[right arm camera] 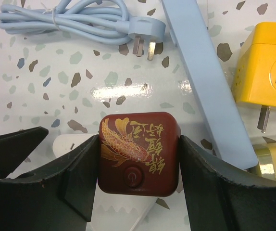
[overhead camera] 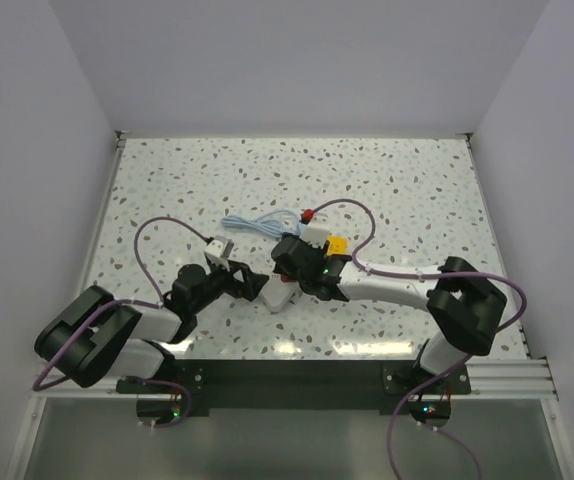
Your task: Insert the plug
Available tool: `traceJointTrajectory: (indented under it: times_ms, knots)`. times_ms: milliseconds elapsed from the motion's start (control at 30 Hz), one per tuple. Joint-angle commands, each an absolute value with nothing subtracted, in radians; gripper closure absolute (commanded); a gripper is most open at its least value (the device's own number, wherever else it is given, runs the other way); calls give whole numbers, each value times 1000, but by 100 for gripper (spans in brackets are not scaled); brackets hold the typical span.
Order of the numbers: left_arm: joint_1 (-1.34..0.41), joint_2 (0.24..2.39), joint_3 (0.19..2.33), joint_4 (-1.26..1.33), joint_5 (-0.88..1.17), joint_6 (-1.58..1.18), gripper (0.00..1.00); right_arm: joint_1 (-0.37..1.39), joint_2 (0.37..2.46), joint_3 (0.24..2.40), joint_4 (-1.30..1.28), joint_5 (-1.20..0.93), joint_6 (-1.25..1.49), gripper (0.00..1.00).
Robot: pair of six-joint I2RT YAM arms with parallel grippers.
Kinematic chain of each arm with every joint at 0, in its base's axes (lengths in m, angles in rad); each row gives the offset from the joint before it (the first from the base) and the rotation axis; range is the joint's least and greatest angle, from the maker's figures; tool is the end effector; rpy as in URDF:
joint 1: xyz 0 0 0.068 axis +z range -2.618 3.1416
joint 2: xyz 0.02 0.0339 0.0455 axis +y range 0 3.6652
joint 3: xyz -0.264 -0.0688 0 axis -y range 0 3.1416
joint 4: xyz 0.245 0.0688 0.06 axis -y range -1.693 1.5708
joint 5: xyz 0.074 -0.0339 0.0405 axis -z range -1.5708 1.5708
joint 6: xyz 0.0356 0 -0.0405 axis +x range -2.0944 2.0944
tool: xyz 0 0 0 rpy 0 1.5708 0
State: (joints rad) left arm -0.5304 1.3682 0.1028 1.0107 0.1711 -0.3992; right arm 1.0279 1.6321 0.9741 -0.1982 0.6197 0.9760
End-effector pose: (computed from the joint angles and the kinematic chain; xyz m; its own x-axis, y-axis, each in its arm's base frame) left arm 0.1723 -0.1081 0.1290 -0.4493 -0.1805 -0.8750 0.5058 0.7559 -0.4157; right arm 0.1904 0.2755 0.1969 -0.6331 0.2558 -0.7306 0.0428 0.9539 0.2969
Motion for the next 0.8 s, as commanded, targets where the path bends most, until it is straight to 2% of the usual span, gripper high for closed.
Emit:
traceJointTrajectory:
  times_ms: [0, 367, 767]
  knots:
    - [-523, 1315, 98, 1039, 164, -373, 0, 1037, 1720, 929, -457, 647, 973, 100]
    - [-525, 1213, 87, 945, 112, -357, 0, 940, 1707, 1032, -331, 773, 778, 100]
    - [-523, 1181, 94, 900, 94, -354, 0, 871, 1718, 1040, -152, 648, 660, 99]
